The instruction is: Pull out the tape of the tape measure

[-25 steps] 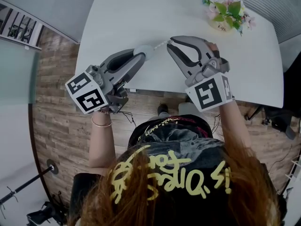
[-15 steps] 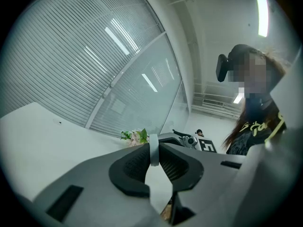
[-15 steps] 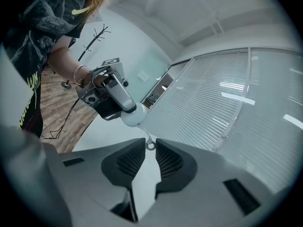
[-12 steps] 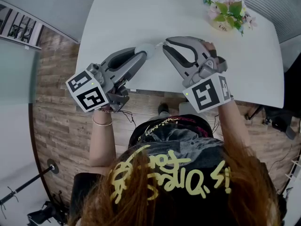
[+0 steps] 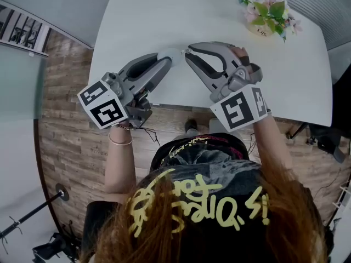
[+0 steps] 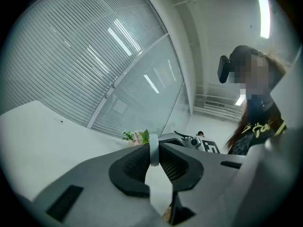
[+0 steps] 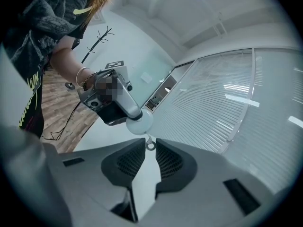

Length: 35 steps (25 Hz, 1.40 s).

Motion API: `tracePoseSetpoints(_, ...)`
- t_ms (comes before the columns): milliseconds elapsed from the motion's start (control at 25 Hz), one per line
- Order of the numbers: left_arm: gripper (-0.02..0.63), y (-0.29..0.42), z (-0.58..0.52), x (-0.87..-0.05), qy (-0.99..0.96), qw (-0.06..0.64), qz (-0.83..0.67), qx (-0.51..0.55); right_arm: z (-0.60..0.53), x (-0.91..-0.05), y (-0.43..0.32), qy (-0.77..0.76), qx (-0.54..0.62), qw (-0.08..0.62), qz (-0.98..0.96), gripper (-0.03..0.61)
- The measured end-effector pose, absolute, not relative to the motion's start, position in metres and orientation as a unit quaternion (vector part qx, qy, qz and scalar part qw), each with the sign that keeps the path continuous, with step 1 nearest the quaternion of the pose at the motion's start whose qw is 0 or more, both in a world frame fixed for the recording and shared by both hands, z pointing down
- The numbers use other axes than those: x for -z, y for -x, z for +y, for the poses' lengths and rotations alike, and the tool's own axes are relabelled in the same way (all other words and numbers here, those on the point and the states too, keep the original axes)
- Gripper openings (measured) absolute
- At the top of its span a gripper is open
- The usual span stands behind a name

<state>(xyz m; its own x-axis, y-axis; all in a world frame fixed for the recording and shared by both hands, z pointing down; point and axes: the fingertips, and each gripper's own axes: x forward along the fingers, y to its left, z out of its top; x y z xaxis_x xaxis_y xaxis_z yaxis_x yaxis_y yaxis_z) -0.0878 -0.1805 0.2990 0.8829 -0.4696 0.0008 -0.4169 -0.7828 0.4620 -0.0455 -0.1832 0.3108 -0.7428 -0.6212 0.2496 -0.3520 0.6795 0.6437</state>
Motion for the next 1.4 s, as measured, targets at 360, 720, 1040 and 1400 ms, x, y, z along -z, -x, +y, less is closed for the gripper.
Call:
tracePoseSetpoints(360,0.058,0.083,-0.184,-0.305,-0.938,0.254,-0.226,0.071,-0.182,-0.316,0.045,-0.261,0.301,0.236,-0.887,0.071)
tracePoseSetpoints(720,0.058,0.077,-0.177,-0.305,-0.935,0.273,-0.207,0.091,-0.176,-0.312,0.042,-0.252,0.313,0.239,-0.884,0.071)
tracePoseSetpoints(1040,0.058,0.076,-0.174,-0.307,-0.926,0.301,-0.191,0.125,-0.164,-0.309,0.038,-0.237,0.322,0.199,-0.895,0.075)
tracePoseSetpoints(1400,0.058,0.082,-0.176,-0.313,-0.915,0.329,-0.184,0.146,-0.158,-0.325,0.042,-0.188,0.296,0.215,-0.912,0.193)
